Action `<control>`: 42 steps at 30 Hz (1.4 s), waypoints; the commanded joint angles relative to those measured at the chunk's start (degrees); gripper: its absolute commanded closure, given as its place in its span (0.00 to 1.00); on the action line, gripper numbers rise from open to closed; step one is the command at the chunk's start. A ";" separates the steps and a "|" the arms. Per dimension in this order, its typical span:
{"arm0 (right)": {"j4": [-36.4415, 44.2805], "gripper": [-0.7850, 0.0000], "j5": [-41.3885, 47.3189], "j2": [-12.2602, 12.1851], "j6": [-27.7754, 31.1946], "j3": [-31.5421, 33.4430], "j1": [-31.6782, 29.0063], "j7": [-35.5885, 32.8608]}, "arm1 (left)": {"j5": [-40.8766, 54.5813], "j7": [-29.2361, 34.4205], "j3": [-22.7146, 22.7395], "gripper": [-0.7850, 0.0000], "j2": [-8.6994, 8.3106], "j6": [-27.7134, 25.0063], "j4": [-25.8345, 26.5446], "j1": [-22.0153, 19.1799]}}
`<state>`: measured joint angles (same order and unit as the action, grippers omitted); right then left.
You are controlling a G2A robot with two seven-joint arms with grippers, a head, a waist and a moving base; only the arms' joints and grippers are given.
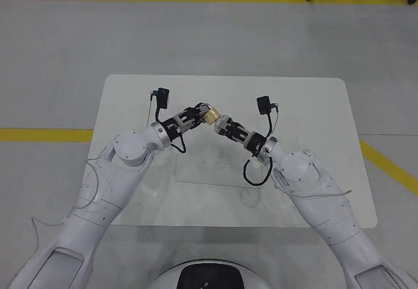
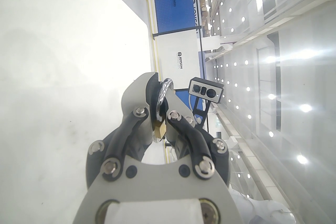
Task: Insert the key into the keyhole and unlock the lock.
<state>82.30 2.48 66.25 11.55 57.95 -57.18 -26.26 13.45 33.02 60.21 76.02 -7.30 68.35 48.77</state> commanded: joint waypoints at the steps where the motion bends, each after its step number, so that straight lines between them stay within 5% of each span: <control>1: -0.26 0.73 0.45 0.12 0.25 0.13 0.16 -0.18 | 0.72 0.40 -0.01 1.00 0.12 0.10 -0.64 -0.35; 2: -0.35 0.60 0.53 0.17 0.44 0.21 0.23 -0.24 | 1.13 0.61 0.02 1.00 0.18 0.14 -1.00 -0.54; 3: -0.46 0.28 0.72 0.22 0.69 0.31 0.27 -0.32 | 1.43 0.73 0.07 1.00 0.24 0.19 -1.38 -0.75; 4: -0.60 0.22 0.89 0.26 0.88 0.47 0.31 -0.35 | 1.84 0.86 0.13 1.00 0.30 0.19 -1.70 -0.93; 6: -0.86 0.29 1.03 0.31 1.12 0.79 0.38 -0.54 | 2.23 1.07 0.17 1.00 0.40 0.14 -2.33 -1.30; 11: -1.07 0.64 1.31 0.39 1.48 1.71 0.29 -0.86 | 2.71 1.30 -0.07 1.00 0.70 -0.07 -3.31 -1.99; 16: -1.15 0.77 1.32 0.44 1.30 2.37 0.02 -1.53 | 3.21 1.26 -0.23 1.00 1.00 -0.29 -4.29 -2.61; 19: -1.22 0.98 2.05 0.53 1.02 2.57 -0.08 -2.42 | 3.26 1.23 -0.18 1.00 1.11 -0.50 -4.81 -2.93; 39: -3.92 1.00 3.00 1.97 -0.22 1.49 2.82 -3.18 | 2.64 2.51 0.21 1.00 1.56 0.13 -6.13 -4.37; 40: -4.05 0.84 3.39 2.05 -0.04 1.61 2.87 -2.87 | 2.92 2.67 0.35 1.00 1.58 0.17 -6.34 -4.49; 41: -4.18 0.06 4.02 2.12 0.22 1.81 2.86 -2.59 | 3.09 2.87 0.49 1.00 1.58 0.21 -6.58 -4.63; 42: -4.52 0.00 4.69 2.16 0.36 2.15 2.86 -2.42 | 3.39 3.08 0.66 1.00 1.59 0.21 -6.82 -4.75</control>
<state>78.05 6.50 68.37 11.75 59.79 -54.31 -28.85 16.57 35.91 60.71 77.61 -7.10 61.77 44.13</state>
